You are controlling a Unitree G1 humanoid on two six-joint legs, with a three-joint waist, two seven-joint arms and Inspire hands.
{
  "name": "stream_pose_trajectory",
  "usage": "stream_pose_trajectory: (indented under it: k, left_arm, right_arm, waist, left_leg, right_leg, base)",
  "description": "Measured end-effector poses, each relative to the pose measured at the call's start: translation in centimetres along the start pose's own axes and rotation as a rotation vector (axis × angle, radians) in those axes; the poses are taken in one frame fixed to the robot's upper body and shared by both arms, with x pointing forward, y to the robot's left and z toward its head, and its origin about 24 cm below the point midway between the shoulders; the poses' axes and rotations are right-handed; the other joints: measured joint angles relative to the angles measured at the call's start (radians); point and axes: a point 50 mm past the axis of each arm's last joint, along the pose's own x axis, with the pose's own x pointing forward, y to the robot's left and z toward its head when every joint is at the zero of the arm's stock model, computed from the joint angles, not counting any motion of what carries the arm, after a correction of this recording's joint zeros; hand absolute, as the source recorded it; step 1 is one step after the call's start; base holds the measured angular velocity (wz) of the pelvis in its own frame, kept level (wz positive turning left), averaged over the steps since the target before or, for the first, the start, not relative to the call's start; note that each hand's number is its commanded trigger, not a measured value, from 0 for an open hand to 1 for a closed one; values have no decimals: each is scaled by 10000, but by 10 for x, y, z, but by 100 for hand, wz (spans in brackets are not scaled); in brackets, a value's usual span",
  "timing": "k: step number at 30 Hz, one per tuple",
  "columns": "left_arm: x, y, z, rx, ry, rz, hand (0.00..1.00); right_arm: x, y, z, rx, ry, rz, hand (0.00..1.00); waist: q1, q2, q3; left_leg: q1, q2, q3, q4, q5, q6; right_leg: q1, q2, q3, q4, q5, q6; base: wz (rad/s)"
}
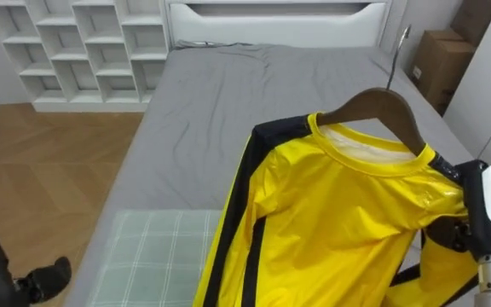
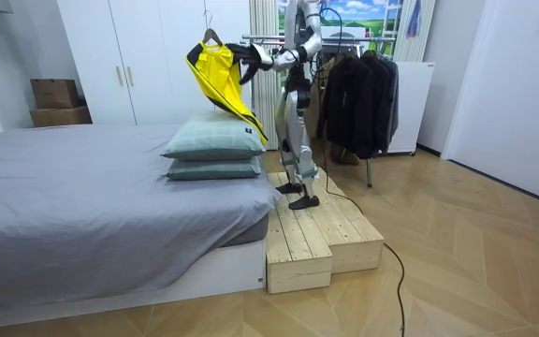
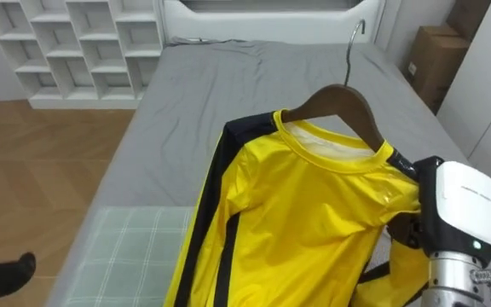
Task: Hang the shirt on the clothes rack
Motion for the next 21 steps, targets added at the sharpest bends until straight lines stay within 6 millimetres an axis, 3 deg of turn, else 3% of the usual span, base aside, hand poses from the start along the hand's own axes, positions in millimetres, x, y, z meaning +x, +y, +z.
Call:
stream_pose_trajectory:
  k: [4, 10, 13, 21]
  left_arm:
    - [-7, -4, -24, -10, 1301, -195, 0]
    - [-35, 2, -77, 744, 3575, -631, 0]
    - [-56, 3, -104, 1378, 4748, -1056, 0]
    - [-118, 29, -170, 2226, 8739, -1507, 0]
  right_arm:
    - [-1, 0, -1, -25, 38, 14, 100]
    - [-9, 0, -12, -229, 421, 38, 100]
    - [-12, -6, -13, -259, 456, -110, 100]
    - [-15, -13, -13, -88, 474, -257, 100]
  waist:
    - [127, -5, -2]
    - [330, -18, -13]
    - [467, -86, -8]
    - [493, -168, -20]
  left_leg:
    - [-27, -6, 8, -9, 0, 1]
    - [16, -8, -38, -9, -1, 1]
    - [4, -4, -15, -32, -4, 1]
    - [-18, -1, -137, -63, -24, 2]
  right_leg:
    - [-74, 1, 25, 11, -5, 3]
    - [43, -6, -5, -3, -30, 16]
    - [-13, -4, -3, 17, -85, 14]
    - [32, -2, -90, -19, -107, 5]
  base:
    - [-2]
    - [3]
    - [0]
    - [3]
